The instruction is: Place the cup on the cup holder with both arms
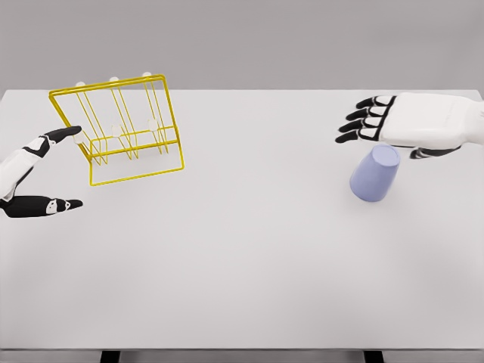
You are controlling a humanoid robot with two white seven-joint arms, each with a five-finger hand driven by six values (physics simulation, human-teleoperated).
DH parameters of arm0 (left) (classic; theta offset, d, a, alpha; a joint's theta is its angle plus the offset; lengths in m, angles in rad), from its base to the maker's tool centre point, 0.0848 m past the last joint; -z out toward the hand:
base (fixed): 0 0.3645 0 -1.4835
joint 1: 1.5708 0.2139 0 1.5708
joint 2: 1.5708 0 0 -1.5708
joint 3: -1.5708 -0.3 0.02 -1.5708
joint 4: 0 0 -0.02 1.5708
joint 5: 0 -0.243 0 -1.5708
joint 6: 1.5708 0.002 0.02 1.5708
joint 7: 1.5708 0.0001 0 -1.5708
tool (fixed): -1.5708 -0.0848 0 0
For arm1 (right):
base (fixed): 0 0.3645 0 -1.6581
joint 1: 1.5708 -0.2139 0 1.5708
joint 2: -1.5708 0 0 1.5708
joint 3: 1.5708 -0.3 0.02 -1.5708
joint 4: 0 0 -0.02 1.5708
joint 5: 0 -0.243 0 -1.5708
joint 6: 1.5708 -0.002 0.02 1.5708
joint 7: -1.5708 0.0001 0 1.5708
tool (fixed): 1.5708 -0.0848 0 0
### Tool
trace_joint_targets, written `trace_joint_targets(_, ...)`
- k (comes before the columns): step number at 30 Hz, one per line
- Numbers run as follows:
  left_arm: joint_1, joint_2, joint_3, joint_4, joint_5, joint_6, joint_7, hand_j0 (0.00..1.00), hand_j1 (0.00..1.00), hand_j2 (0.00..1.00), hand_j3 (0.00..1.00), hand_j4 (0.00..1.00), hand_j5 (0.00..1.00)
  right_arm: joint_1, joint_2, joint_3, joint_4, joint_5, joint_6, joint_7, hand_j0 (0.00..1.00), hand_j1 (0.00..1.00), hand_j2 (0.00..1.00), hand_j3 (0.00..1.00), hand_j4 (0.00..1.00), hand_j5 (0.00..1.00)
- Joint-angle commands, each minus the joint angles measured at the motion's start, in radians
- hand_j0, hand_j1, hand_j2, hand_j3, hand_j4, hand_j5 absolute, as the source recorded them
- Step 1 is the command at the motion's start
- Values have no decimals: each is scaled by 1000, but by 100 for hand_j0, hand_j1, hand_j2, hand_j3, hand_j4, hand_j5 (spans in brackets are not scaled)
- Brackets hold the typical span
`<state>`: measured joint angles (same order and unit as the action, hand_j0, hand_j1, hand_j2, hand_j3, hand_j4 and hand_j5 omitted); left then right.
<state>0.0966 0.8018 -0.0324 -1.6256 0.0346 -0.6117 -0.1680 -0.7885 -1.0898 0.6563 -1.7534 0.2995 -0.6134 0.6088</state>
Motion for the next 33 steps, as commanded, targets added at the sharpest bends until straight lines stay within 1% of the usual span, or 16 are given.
trace_joint_targets(1,0,0,0,0,7,1,1,100,100,100,100,100,100,0,-15,-1,-1,-3,3,2,100,100,100,100,100,100)
trace_joint_targets(5,0,-1,0,0,7,1,1,100,100,100,100,100,100,-3,-27,-15,0,-11,3,2,100,100,100,100,100,100)
trace_joint_targets(6,0,-1,2,0,7,1,1,100,100,100,100,100,100,6,-56,-46,0,-17,3,2,100,100,100,100,100,100)
trace_joint_targets(8,0,0,0,0,7,1,1,100,100,100,100,100,100,32,-192,-84,0,-45,3,2,100,100,100,100,100,100)
trace_joint_targets(10,0,0,0,0,7,1,1,100,100,100,100,100,100,60,-228,-69,23,-172,3,2,100,100,100,100,100,100)
trace_joint_targets(11,0,0,2,0,7,1,1,100,100,100,100,100,100,57,-211,-81,32,-238,59,2,100,100,100,100,100,100)
trace_joint_targets(12,0,-1,2,0,7,1,1,100,100,100,100,100,100,57,-193,-83,46,-244,127,2,100,100,100,100,100,100)
trace_joint_targets(13,0,0,2,0,7,1,1,100,100,100,100,100,100,55,-185,-83,95,-240,155,2,100,100,100,100,100,100)
trace_joint_targets(14,0,0,2,0,7,1,1,100,100,100,100,100,100,55,-183,-83,138,-241,155,2,100,100,100,100,100,100)
trace_joint_targets(15,0,0,2,0,7,1,1,100,100,100,100,100,100,49,-150,-83,208,-238,156,2,100,100,100,100,100,100)
trace_joint_targets(16,0,0,2,0,7,1,1,100,100,100,100,100,100,37,-101,-81,227,-227,158,2,100,100,100,100,100,100)
trace_joint_targets(18,0,0,2,0,7,1,1,100,100,100,100,100,100,37,-58,-78,229,-174,162,2,99,99,99,99,99,99)
trace_joint_targets(21,0,0,2,1,5,1,1,100,100,100,100,100,100,37,-42,-70,226,-171,155,2,99,99,99,99,99,99)
trace_joint_targets(25,0,0,2,1,5,1,1,100,100,100,100,100,100,37,22,-18,226,-137,149,2,100,100,100,100,100,100)
trace_joint_targets(27,0,0,2,3,5,1,1,100,100,100,100,100,100,35,62,-3,229,-73,149,2,100,100,100,100,100,100)
trace_joint_targets(33,0,0,2,4,2,1,2,100,100,100,100,100,100,32,71,17,230,-62,136,2,100,100,100,100,100,100)
